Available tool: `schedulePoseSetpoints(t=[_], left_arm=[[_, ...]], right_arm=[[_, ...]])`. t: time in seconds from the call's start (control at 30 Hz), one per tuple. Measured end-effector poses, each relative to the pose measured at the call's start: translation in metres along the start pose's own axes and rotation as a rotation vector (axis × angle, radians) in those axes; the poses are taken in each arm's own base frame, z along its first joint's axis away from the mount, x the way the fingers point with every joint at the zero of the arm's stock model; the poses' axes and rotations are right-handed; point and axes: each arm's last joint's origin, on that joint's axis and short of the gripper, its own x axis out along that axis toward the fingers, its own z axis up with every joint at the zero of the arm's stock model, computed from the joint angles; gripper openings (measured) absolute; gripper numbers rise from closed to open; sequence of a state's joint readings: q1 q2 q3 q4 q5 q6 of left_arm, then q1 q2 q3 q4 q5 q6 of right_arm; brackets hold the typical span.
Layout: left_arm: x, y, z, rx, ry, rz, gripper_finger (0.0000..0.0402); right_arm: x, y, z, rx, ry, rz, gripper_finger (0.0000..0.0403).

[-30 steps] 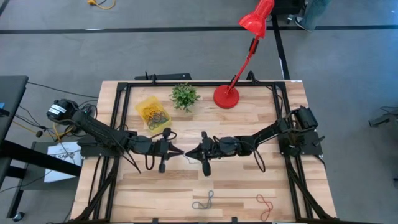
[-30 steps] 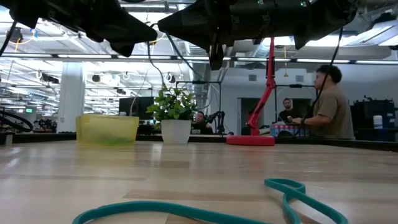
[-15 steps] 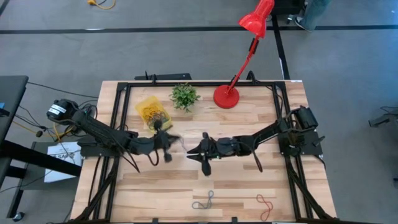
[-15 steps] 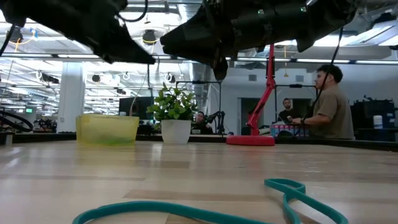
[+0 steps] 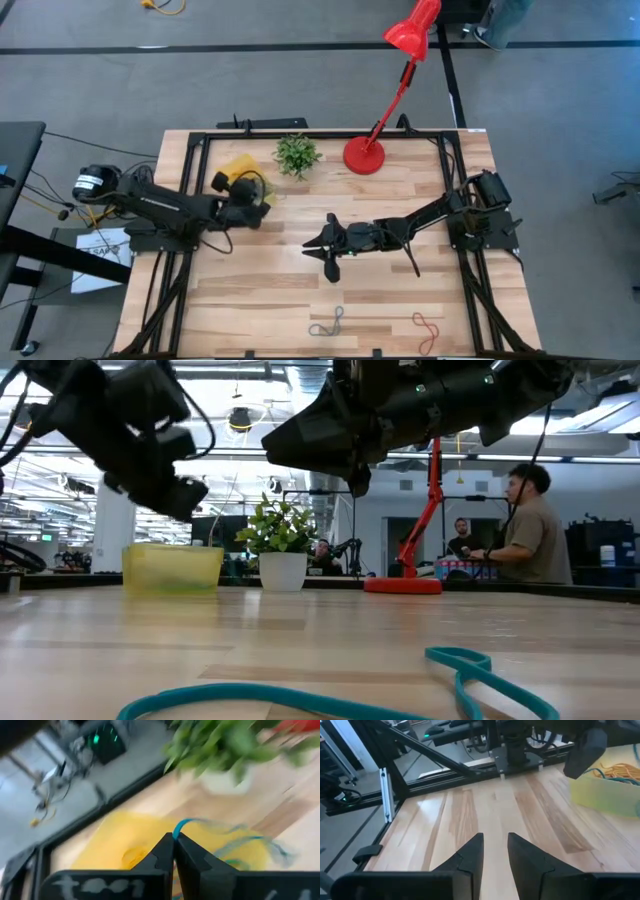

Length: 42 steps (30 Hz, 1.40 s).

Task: Pick and place items into bin
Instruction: Put the blue rubber band into the yellow bin

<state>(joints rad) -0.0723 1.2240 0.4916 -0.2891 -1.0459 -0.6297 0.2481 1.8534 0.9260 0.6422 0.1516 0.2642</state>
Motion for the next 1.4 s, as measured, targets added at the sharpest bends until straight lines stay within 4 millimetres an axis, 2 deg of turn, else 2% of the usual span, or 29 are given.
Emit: schedulePoseSetpoints(t=[0.47, 0.67, 0.93, 1.2, 1.4], left_arm=[[0.008, 0.030, -0.018, -0.057, 0.145, 0.210, 0.0000], [0.008, 0.030, -0.018, -0.071, 0.151, 0.209, 0.0000], [0.010, 0.024, -0.017, -0.039, 0.201, 0.124, 0.0003], [0.010, 0.022, -0.016, -0.008, 0.218, 0.089, 0.0044], [0.011, 0.018, -0.015, -0.023, 0.231, 0.037, 0.0079]], right_arm=[[0.000, 0.000, -0.001, -0.002, 0.015, -0.004, 0.0082], [0.000, 0.000, -0.001, -0.002, 0.015, -0.004, 0.0082], [0.000, 0.000, -0.001, -0.002, 0.015, -0.004, 0.0082], [0.000, 0.000, -0.003, -0.006, 0.035, -0.004, 0.0082], [-0.003, 0.004, -0.019, -0.033, 0.192, 0.017, 0.0082]])
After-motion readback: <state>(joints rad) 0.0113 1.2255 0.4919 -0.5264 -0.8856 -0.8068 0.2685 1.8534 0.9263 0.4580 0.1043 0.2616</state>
